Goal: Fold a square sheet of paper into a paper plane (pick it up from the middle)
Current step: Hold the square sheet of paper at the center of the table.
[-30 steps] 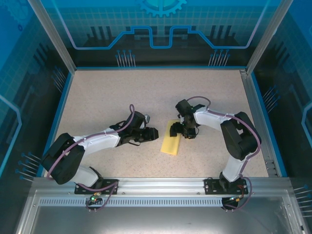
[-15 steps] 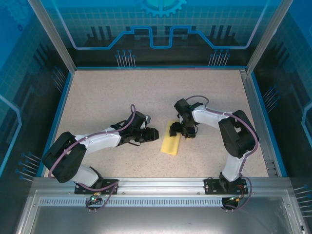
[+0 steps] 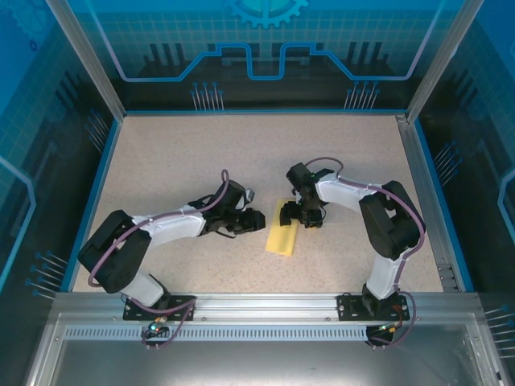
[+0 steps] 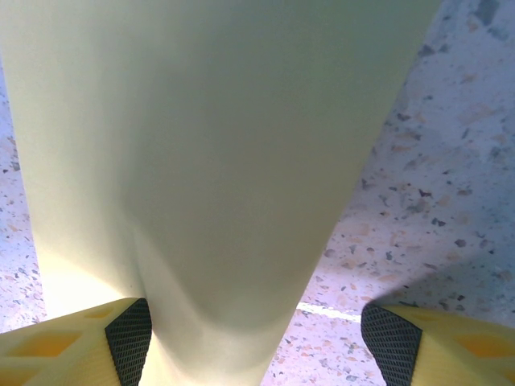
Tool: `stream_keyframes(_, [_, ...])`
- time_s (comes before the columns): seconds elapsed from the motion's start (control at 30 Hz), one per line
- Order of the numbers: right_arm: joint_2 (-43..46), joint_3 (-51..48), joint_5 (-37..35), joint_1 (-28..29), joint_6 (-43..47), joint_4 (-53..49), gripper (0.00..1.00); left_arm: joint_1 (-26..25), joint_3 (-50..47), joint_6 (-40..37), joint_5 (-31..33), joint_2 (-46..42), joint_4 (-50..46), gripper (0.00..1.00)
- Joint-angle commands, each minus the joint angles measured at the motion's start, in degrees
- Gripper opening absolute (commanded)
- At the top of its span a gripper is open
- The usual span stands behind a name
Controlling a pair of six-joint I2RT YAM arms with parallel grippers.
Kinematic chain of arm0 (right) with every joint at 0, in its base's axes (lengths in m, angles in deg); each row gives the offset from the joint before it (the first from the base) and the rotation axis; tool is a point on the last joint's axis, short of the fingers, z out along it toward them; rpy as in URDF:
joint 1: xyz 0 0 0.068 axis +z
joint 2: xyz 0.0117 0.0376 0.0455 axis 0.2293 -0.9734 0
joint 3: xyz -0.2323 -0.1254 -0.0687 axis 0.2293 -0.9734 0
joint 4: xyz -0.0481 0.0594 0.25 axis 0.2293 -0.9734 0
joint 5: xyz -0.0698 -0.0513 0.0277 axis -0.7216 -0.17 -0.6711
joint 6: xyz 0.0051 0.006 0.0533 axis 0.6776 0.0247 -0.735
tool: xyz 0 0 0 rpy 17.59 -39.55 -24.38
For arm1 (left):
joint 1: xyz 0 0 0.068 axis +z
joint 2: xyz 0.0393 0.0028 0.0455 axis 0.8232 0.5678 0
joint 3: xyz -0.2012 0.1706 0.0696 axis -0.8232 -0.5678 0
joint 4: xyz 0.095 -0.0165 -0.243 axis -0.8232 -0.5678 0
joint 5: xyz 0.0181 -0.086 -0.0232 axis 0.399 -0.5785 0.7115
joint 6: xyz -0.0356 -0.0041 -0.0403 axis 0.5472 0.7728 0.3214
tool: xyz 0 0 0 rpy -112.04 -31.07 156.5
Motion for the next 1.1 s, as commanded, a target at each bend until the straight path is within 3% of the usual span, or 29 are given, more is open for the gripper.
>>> stream_keyframes(0.0, [-4.3, -1.9, -5.8, -0.1, 1.9, 0.8, 0.77, 0.5, 2.2, -0.5, -2.7, 1.7, 0.6, 0.33])
stream_keyframes(0.77, [-5.9, -1.4, -6.7, -0.2, 2.4, 0.7, 0.76, 0.5, 3.3, 0.2, -3.9, 3.8, 1.1, 0.3])
stream_keyframes(1.07, [-6.6, -1.4, -6.5, -0.2, 2.5, 1.1, 0.76, 0.2, 5.2, 1.4, -8.6, 7.5, 4.0, 0.26])
